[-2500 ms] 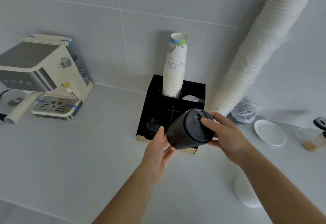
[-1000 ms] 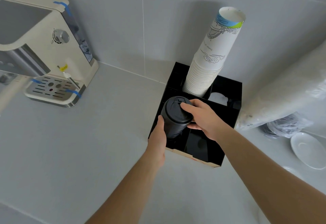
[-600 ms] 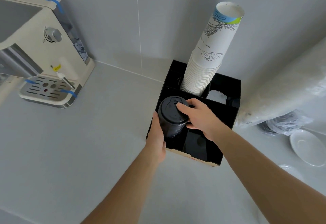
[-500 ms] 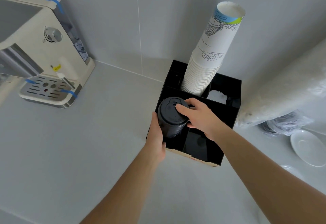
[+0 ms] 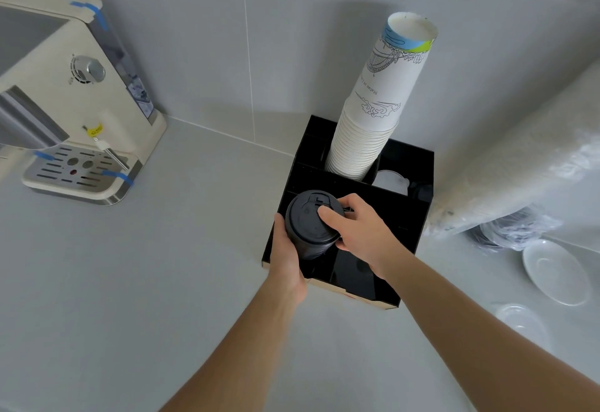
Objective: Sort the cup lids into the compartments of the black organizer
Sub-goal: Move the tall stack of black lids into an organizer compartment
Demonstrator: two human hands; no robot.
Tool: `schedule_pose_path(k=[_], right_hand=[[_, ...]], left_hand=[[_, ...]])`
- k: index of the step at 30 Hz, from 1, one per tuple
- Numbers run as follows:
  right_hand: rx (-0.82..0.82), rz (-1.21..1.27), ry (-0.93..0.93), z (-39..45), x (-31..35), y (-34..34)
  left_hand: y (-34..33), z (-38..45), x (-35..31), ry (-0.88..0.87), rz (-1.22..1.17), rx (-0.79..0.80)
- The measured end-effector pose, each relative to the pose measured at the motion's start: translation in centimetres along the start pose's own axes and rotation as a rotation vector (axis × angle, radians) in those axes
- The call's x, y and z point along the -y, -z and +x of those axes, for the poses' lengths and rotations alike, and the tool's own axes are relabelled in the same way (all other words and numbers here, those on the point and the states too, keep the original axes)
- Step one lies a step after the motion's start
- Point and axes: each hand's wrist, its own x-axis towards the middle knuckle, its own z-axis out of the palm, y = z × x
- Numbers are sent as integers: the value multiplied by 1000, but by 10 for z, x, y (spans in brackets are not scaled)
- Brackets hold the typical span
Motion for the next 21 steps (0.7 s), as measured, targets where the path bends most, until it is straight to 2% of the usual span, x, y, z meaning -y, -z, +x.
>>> schedule_pose_path(k=[7, 14, 21], right_hand=[[-39, 7, -4, 0, -2, -3], [-65, 40, 3, -4, 1, -4], [-19, 128, -80, -6, 9, 0]], left_hand=[[1, -9, -5, 30, 47, -17], [14, -16, -6, -129, 280, 5], [7, -28, -16, -60, 264, -42]])
